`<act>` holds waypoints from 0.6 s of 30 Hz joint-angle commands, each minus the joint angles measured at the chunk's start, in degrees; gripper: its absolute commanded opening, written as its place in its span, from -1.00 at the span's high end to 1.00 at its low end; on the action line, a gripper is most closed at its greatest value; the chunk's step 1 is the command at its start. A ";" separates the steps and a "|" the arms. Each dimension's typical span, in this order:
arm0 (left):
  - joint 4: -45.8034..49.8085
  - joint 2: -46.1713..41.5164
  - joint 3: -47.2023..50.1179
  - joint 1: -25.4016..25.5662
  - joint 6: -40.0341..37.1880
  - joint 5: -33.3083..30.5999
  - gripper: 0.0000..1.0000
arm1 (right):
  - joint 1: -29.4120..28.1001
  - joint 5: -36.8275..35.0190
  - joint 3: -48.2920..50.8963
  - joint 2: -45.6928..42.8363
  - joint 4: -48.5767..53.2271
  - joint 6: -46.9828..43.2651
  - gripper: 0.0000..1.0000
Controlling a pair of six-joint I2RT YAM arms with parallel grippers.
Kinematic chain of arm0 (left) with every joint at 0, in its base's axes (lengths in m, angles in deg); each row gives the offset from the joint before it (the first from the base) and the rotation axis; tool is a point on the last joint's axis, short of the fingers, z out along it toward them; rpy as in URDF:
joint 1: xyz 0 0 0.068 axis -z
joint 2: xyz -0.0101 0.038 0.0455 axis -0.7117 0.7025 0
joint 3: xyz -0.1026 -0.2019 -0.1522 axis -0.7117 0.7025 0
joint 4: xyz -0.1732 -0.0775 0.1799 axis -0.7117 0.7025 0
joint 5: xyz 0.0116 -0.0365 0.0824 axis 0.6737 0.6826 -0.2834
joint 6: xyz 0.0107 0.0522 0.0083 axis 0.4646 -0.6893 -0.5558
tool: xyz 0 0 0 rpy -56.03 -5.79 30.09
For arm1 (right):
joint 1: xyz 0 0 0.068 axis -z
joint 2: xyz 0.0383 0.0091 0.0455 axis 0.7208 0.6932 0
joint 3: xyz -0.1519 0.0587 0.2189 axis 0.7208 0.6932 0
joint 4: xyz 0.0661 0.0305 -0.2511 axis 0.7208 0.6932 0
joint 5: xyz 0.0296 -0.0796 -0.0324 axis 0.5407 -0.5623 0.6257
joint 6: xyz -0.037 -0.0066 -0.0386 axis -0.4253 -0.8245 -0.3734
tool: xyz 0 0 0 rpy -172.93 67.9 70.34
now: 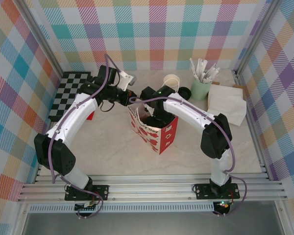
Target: Pack the takeout coffee
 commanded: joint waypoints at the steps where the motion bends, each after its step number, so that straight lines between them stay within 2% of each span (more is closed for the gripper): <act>1: 2.45 0.24 -0.57 0.55 -1.24 0.45 1.00 | -0.10 0.06 -1.52 -2.15 0.89 -0.28 -1.00; 18: 2.46 0.58 -0.69 0.50 -1.24 0.62 1.00 | -0.10 -0.15 -1.28 -2.32 1.00 -0.46 -1.00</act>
